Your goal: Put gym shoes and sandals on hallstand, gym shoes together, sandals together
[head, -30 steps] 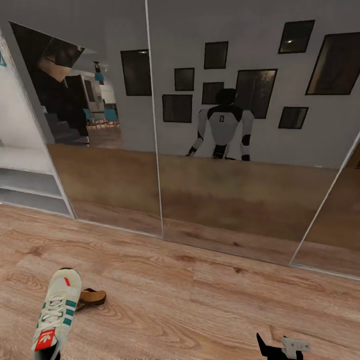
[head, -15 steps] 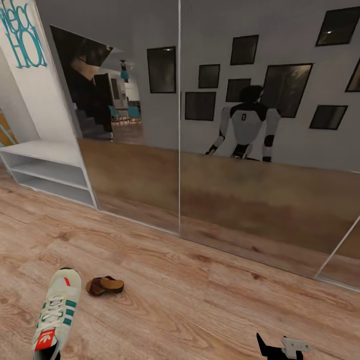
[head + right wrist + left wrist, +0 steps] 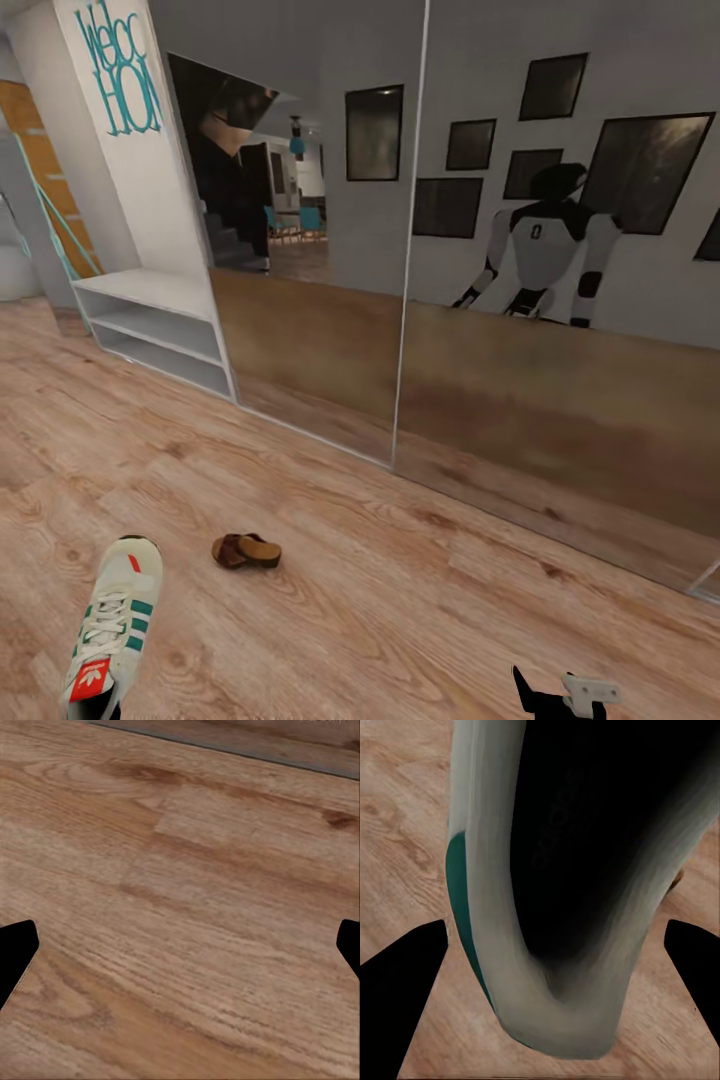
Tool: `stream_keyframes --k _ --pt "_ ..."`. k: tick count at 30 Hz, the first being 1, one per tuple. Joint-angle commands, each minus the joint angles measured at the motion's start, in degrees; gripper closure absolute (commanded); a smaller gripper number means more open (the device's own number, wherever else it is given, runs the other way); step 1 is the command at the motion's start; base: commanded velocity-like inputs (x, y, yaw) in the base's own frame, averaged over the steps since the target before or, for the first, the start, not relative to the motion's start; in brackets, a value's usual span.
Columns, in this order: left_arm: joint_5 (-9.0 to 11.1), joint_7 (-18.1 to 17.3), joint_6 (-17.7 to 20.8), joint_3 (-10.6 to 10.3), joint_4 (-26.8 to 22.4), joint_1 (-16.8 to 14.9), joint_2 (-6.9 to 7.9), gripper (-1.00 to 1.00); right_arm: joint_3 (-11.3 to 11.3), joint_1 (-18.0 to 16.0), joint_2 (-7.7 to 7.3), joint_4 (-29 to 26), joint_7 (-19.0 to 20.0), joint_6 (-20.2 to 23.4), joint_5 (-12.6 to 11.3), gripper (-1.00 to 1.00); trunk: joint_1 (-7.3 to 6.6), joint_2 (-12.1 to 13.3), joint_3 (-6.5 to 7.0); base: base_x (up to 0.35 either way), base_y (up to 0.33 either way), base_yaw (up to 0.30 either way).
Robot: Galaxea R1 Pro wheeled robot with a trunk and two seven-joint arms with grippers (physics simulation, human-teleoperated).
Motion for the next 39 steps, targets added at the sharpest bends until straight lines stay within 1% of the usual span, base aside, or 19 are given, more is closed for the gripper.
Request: stream_keyframes --k 1,15,33,39 --pt "-0.2 -0.5 -0.1 0.5 0.0 -0.1 -0.01 1.0 -0.5 0.0 0.04 0.0 0.4 -0.2 0.5 -1.0 -0.01 0.0 -0.1 0.0 0.0 0.267" --pt "-0.3 -0.5 -0.1 0.5 0.0 -0.1 -0.07 1.0 -0.5 0.0 0.04 -0.1 0.4 -0.2 0.5 -1.0 -0.01 0.0 -0.83 0.0 0.0 0.254" --pt "-0.2 -0.5 -0.1 0.5 0.0 -0.1 -0.09 1.0 -0.5 0.0 0.04 -0.2 0.4 -0.2 0.5 -1.0 -0.01 0.0 -2.07 0.0 0.0 0.202" --pt "-0.2 -0.5 -0.1 0.5 0.0 -0.1 -0.1 1.0 -0.5 0.0 0.04 -0.2 0.4 -0.2 0.5 -1.0 -0.01 0.0 -2.49 0.0 -0.166 0.19"
